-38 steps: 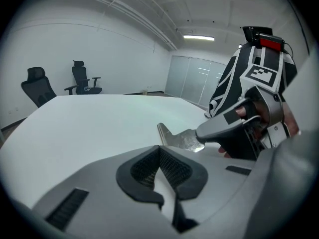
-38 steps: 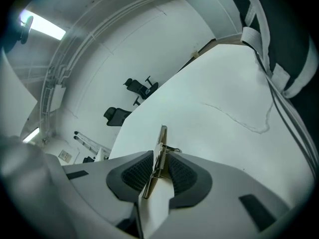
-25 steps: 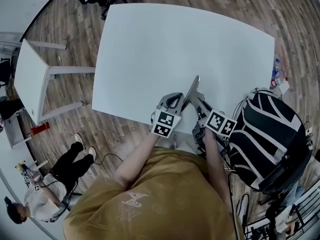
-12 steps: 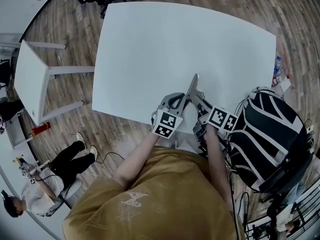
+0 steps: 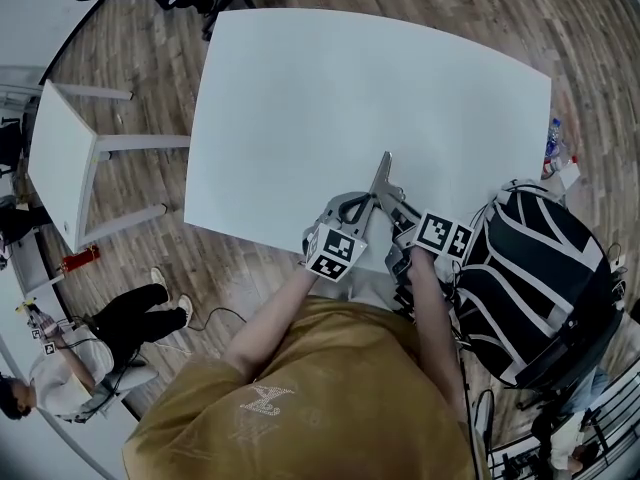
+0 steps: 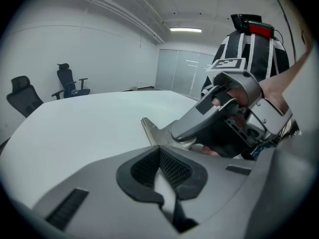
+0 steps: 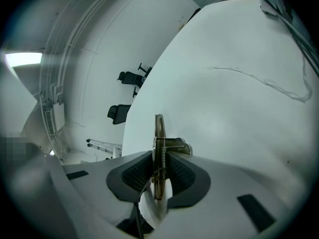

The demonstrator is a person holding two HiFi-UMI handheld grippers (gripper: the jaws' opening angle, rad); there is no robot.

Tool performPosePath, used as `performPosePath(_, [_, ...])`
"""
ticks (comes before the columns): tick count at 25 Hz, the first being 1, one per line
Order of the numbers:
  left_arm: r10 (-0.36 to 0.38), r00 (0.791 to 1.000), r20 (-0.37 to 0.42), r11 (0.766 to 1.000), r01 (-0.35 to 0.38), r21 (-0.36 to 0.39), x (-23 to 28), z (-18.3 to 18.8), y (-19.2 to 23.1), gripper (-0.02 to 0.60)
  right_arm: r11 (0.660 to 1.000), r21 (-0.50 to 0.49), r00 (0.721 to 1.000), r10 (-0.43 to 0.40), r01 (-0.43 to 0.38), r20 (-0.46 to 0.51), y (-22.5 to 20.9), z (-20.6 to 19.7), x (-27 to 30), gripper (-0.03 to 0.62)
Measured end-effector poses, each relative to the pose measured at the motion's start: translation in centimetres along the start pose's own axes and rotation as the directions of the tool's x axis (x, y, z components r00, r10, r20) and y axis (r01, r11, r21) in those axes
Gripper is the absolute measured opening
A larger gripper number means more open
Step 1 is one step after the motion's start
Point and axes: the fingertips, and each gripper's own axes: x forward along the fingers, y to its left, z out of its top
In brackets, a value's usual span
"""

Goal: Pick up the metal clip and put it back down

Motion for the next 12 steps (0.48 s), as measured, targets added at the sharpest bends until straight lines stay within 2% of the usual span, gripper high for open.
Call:
performPosePath(8, [0.026, 1.0, -0.001, 0.999, -0.026, -0.033, -0.7, -0.1, 1.2, 0.002, 1.0, 0.018, 1.0, 0.023, -0.024, 0.018, 0.4, -0.2, -0.2, 0.074])
performPosePath(12, [0.039, 0.999, 0.021, 0.998, -0.038, -0.045, -0.8, 0.3, 1.9, 0.002, 1.0, -0.003, 0.999, 0.027, -0.027, 0.036, 0.8, 0.1, -0.6, 0.074])
